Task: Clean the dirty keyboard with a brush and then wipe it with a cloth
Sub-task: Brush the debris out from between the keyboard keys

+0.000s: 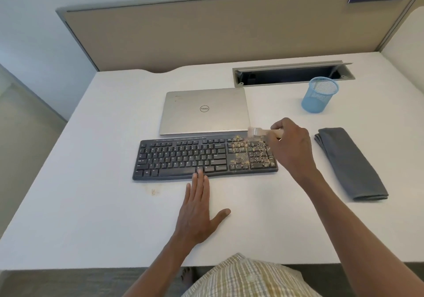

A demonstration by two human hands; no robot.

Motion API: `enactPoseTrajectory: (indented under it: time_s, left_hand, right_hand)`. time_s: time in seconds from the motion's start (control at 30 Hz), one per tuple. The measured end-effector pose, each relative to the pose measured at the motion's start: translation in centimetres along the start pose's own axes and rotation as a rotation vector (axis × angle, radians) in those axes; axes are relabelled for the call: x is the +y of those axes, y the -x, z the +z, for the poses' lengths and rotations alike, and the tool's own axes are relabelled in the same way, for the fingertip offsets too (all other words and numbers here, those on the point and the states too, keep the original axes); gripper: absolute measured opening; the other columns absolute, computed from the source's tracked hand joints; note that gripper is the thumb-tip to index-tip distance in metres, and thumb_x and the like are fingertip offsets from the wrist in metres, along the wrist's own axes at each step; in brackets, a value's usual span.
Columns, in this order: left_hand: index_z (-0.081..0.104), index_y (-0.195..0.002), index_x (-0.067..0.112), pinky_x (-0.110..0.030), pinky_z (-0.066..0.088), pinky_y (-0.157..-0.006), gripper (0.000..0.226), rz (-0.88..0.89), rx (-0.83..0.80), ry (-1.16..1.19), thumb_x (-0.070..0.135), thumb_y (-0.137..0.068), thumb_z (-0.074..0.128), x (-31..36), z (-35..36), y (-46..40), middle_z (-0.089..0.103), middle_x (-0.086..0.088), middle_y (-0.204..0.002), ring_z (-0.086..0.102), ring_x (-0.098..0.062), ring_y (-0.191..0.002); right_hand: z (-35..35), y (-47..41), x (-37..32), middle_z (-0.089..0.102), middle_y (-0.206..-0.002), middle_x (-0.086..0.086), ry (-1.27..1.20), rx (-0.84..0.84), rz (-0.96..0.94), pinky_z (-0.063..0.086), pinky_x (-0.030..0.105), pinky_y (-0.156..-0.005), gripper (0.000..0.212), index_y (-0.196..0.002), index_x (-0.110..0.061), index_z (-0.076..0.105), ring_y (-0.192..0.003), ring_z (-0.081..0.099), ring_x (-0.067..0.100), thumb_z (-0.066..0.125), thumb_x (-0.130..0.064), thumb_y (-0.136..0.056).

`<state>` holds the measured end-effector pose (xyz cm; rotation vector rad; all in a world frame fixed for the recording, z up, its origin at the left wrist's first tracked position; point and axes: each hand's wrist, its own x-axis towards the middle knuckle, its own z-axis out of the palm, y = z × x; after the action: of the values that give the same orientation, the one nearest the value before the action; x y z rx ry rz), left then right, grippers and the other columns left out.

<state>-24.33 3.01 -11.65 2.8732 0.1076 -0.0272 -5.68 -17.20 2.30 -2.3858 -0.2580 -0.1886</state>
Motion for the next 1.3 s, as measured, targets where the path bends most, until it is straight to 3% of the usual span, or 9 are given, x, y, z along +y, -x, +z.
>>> enactPoseTrajectory:
  time_s: [0.33, 0.5, 0.67, 0.77, 0.87, 1.1, 1.3]
  left_hand:
    - [-0.017, -0.158, 0.007, -0.04, -0.008, -0.125, 0.111, -0.041, -0.021, -0.017, 0.087, -0.09, 0.02, -1.5, 0.1, 0.0, -0.03, -0.009, -0.165, -0.029, -0.023, -0.152]
    - [-0.008, -0.16, 0.01, -0.037, -0.006, -0.127, 0.1, -0.008, 0.04, 0.023, 0.081, -0.095, 0.02, -1.7, 0.9, 0.3, -0.022, -0.004, -0.168, -0.019, -0.02, -0.155]
    - [0.011, -0.162, 0.009, -0.032, -0.003, -0.124, 0.091, -0.005, 0.074, 0.037, 0.074, -0.099, 0.027, -2.0, 1.2, -0.1, -0.005, -0.003, -0.171, -0.006, -0.02, -0.157]
    - [0.008, -0.162, 0.012, -0.032, -0.004, -0.123, 0.09, -0.008, 0.081, 0.039, 0.075, -0.099, 0.022, -1.9, 1.3, -0.1, -0.005, -0.002, -0.17, -0.008, -0.018, -0.157]
    - [0.01, -0.162, 0.013, -0.032, -0.004, -0.123, 0.09, -0.016, 0.086, 0.049, 0.076, -0.099, 0.022, -1.8, 1.2, -0.1, -0.003, -0.002, -0.17, -0.008, -0.018, -0.157]
    - [0.01, -0.162, 0.015, -0.03, -0.003, -0.123, 0.09, -0.019, 0.114, 0.089, 0.076, -0.098, 0.026, -1.9, 1.4, 0.0, -0.004, 0.002, -0.17, -0.013, -0.012, -0.155]
    - [0.009, -0.162, 0.015, -0.031, -0.001, -0.124, 0.09, -0.012, 0.114, 0.089, 0.074, -0.099, 0.029, -1.9, 1.3, -0.1, -0.003, 0.001, -0.17, -0.011, -0.013, -0.156]
  right_hand:
    - [2.3, 1.3, -1.9, 0.067, -0.076, 0.003, 0.02, -0.014, 0.038, 0.036, 0.025, -0.061, 0.007, -0.094, -0.013, 0.06, -0.064, 0.058, 0.021, 0.059, -0.018, -0.089]
    - [2.5, 0.9, -1.5, 0.067, -0.075, 0.0, 0.036, -0.02, 0.043, 0.036, 0.02, -0.054, 0.007, -0.094, -0.014, 0.061, -0.062, 0.058, 0.015, 0.058, -0.018, -0.089]
    - [2.4, -0.8, -1.3, 0.066, -0.07, 0.001, 0.043, -0.04, 0.03, 0.042, 0.025, -0.053, 0.007, -0.09, -0.013, 0.063, -0.059, 0.061, 0.016, 0.058, -0.019, -0.089]
    - [2.8, -1.6, -1.4, 0.065, -0.069, 0.002, 0.105, -0.06, -0.011, 0.037, 0.022, -0.049, 0.007, -0.089, -0.012, 0.063, -0.058, 0.057, 0.013, 0.058, -0.017, -0.089]
    - [3.4, -2.3, -1.1, 0.066, -0.073, 0.002, 0.154, -0.074, 0.002, 0.043, 0.028, -0.053, 0.011, -0.092, -0.013, 0.065, -0.064, 0.059, 0.017, 0.055, -0.017, -0.088]
    - [5.0, -4.7, -1.6, 0.069, -0.09, -0.002, 0.083, -0.184, 0.024, 0.044, 0.026, -0.064, 0.016, -0.093, -0.016, 0.071, -0.078, 0.062, 0.017, 0.058, -0.017, -0.085]
    - [7.3, -6.7, -3.1, 0.069, -0.087, 0.0, 0.063, -0.286, 0.051, 0.043, 0.024, -0.059, 0.011, -0.086, -0.015, 0.072, -0.073, 0.06, 0.014, 0.063, -0.019, -0.083]
